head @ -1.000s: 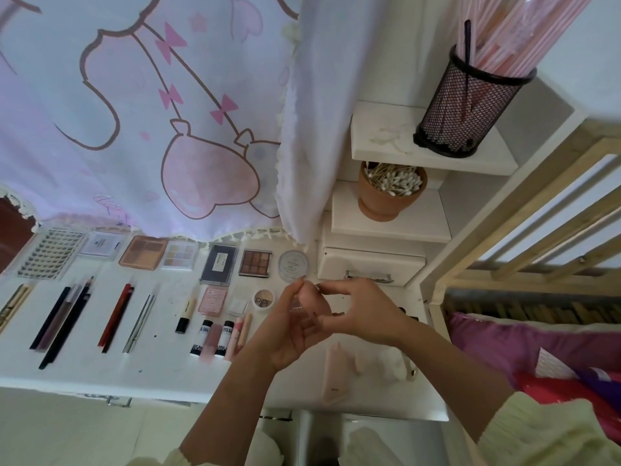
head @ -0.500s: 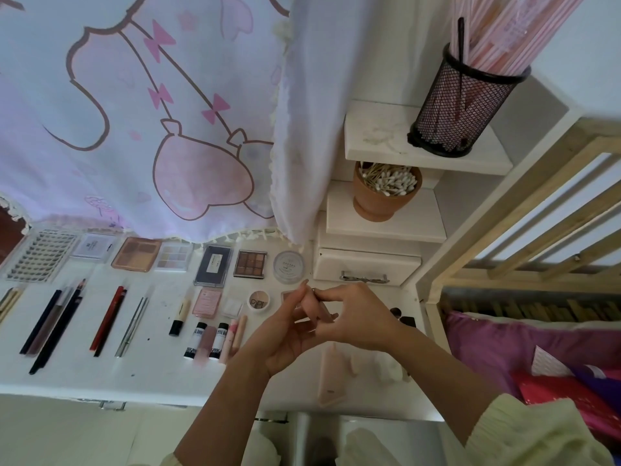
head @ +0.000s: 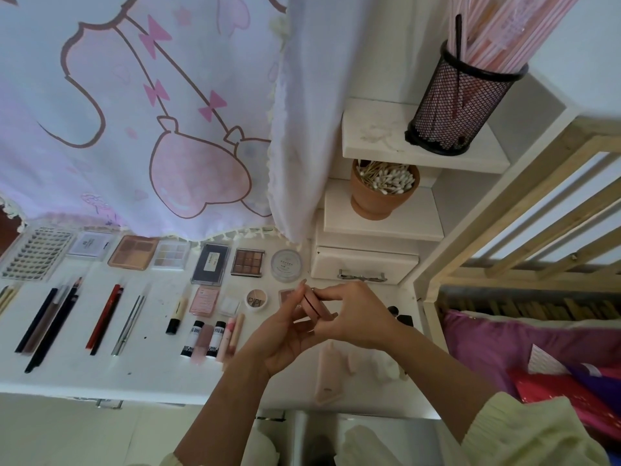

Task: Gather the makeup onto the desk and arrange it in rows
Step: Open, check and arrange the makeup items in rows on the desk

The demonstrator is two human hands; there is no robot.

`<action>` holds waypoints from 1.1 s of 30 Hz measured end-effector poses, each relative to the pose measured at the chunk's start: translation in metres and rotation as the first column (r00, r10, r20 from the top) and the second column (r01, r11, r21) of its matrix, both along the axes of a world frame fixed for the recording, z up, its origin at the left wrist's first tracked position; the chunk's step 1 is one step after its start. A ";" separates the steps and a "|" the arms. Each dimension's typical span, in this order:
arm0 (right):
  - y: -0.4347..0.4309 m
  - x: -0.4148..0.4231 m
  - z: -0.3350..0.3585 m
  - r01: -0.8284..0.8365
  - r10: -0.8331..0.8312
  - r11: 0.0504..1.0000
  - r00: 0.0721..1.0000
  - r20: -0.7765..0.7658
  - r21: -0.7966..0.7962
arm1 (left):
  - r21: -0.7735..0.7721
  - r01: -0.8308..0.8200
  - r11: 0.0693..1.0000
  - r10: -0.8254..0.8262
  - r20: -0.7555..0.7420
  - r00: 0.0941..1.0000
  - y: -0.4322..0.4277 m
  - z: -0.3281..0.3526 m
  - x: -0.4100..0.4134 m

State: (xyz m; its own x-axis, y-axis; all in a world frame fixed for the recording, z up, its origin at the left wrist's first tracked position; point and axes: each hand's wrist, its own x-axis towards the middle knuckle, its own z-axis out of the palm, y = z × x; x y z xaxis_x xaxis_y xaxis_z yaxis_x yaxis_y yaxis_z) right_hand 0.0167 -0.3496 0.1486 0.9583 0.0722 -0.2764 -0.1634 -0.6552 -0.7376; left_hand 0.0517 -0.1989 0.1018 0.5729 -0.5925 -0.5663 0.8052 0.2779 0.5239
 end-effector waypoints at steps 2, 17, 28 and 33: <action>0.000 0.000 0.001 0.008 -0.008 1.000 1.000 0.005 0.014 | -0.001 -0.004 1.000 0.004 -0.002 1.000 0.000 0.000 -0.001; -0.022 0.012 0.005 0.026 -0.026 0.993 1.000 -0.002 0.112 | -0.063 0.048 0.997 -0.053 -0.082 0.995 0.005 0.003 0.003; -0.063 0.044 0.012 0.239 -0.239 0.968 0.971 -0.006 0.079 | -0.014 0.156 0.988 -0.157 -0.125 0.980 -0.003 0.006 0.036; -0.071 0.051 0.010 0.173 -0.178 0.982 0.982 -0.065 -0.071 | 0.136 0.109 0.985 -0.102 -0.056 0.993 -0.014 -0.014 0.045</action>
